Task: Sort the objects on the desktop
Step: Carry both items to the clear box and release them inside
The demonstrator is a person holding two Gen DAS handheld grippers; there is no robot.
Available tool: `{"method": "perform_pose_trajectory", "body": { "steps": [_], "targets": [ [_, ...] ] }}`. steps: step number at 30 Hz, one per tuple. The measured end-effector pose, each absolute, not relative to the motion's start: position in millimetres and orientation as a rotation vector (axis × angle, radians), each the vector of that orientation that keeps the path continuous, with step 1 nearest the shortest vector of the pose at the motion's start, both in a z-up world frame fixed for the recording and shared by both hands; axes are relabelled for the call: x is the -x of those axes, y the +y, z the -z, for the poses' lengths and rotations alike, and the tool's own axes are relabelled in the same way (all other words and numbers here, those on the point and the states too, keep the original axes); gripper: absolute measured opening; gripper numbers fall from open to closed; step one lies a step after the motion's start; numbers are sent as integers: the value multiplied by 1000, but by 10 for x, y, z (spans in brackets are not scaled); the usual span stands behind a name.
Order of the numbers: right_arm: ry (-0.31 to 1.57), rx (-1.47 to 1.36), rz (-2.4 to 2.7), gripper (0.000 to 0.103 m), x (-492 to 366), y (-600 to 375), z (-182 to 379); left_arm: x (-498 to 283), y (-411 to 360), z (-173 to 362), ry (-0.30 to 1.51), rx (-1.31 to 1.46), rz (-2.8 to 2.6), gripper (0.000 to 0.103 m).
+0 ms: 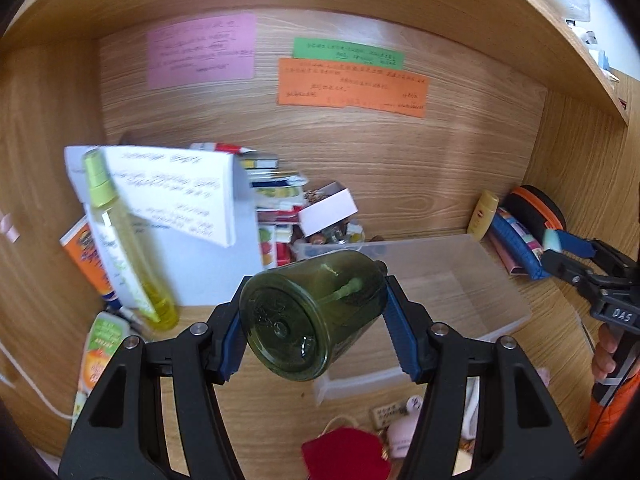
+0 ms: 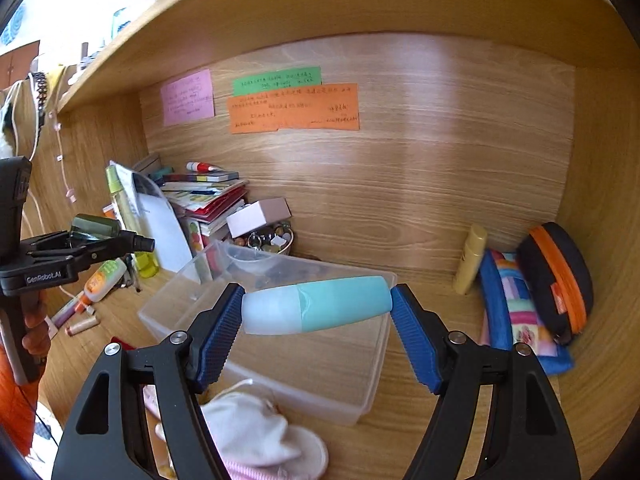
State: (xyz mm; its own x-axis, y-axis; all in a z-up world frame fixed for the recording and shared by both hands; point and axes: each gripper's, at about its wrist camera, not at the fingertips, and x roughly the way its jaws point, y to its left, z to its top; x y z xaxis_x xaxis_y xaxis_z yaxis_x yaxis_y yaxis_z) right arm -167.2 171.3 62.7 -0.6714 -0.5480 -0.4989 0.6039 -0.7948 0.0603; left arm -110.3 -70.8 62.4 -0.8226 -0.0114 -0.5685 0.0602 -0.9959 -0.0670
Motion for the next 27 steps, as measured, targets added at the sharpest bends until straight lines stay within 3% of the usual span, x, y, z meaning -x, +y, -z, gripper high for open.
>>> {"method": "perform_pose_trajectory", "body": {
  "steps": [27],
  "targets": [
    [234, -952, 2280, 71, 2160, 1307, 74, 1892, -232, 154, 67, -1283, 2942, 61]
  ]
}}
